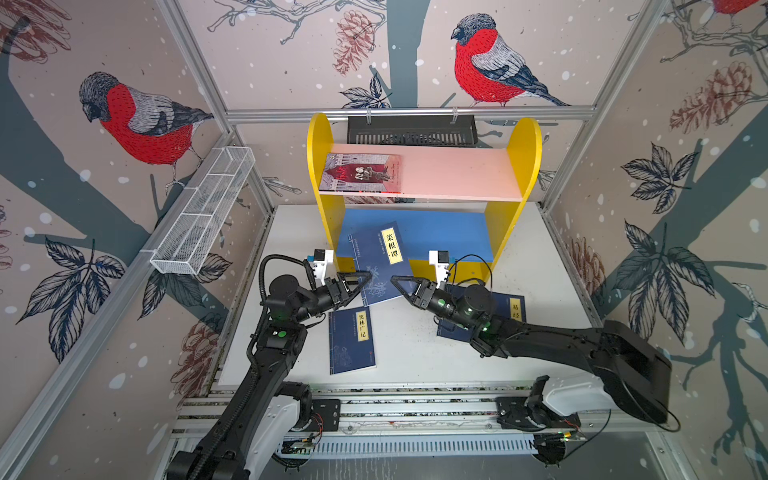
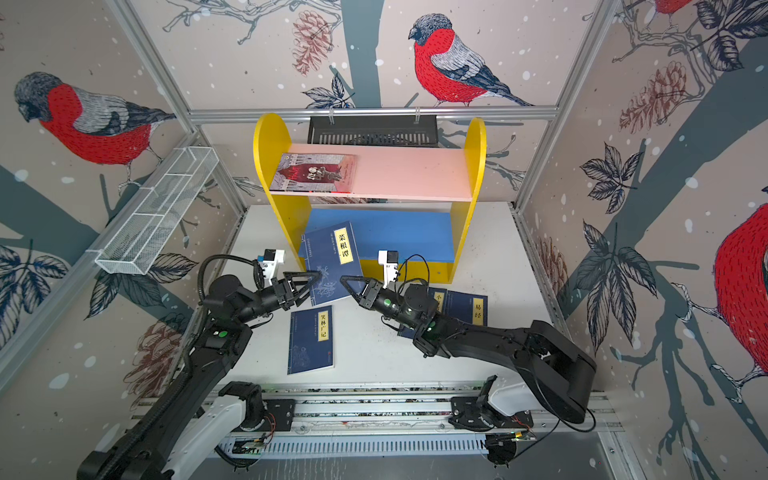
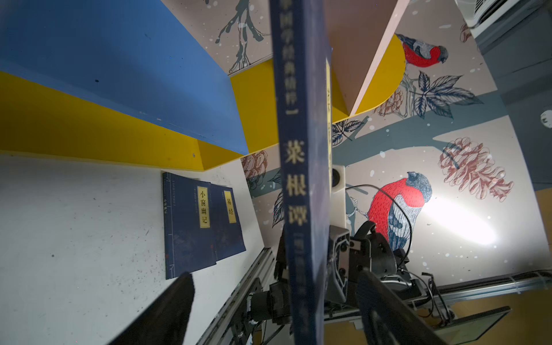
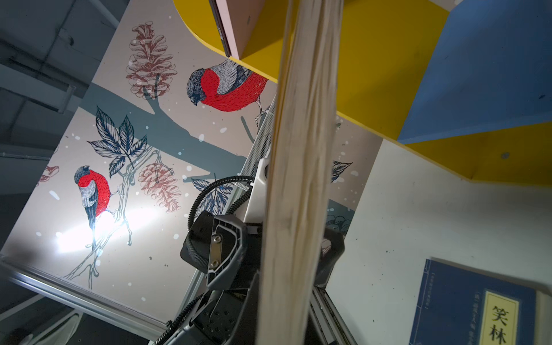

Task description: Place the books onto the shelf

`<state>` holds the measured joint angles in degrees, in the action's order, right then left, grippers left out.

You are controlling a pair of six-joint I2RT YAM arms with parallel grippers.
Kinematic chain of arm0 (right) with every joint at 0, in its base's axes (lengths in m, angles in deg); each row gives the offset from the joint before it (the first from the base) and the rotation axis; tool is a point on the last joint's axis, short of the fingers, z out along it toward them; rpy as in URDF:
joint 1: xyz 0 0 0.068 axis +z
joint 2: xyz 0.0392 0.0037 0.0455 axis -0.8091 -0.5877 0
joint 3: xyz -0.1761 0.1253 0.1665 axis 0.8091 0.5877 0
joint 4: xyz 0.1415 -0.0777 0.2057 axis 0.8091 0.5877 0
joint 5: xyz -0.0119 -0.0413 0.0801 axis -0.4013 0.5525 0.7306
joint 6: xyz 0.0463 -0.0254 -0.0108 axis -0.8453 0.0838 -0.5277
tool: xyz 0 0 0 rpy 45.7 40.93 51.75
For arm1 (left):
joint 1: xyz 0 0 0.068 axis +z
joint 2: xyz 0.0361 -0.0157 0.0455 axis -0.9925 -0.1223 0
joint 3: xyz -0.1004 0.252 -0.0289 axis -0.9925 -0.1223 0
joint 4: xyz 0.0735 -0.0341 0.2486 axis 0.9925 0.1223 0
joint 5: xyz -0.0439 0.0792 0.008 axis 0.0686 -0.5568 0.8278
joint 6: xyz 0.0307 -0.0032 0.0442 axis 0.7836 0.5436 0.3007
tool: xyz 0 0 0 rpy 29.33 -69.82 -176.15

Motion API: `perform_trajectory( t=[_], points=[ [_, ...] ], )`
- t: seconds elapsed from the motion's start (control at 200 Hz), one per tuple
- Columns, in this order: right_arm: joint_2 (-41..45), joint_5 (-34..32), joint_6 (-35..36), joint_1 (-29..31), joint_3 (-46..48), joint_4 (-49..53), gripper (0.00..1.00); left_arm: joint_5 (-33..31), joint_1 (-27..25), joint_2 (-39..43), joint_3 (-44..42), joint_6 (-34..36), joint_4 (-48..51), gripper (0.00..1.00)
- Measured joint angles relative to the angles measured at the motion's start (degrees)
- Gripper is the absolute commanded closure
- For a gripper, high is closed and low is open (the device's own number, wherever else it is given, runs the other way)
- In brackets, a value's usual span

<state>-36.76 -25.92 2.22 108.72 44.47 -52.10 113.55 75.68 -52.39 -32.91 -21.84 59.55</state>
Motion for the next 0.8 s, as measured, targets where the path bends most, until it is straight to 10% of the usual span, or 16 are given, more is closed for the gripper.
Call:
perform_trajectory(
  t=[0.42, 0.801],
  points=[
    [20.3, 19.4, 17.3, -6.8, -1.5, 37.6, 1.0, 11.6, 3.4, -2.4, -0.7, -0.2, -3.7, 0.14],
    [21.6, 29.8, 24.7, -7.1, -3.6, 46.8, 0.99, 17.7, 3.4, -1.7, -2.4, -4.2, -8.4, 0.26]
  ],
)
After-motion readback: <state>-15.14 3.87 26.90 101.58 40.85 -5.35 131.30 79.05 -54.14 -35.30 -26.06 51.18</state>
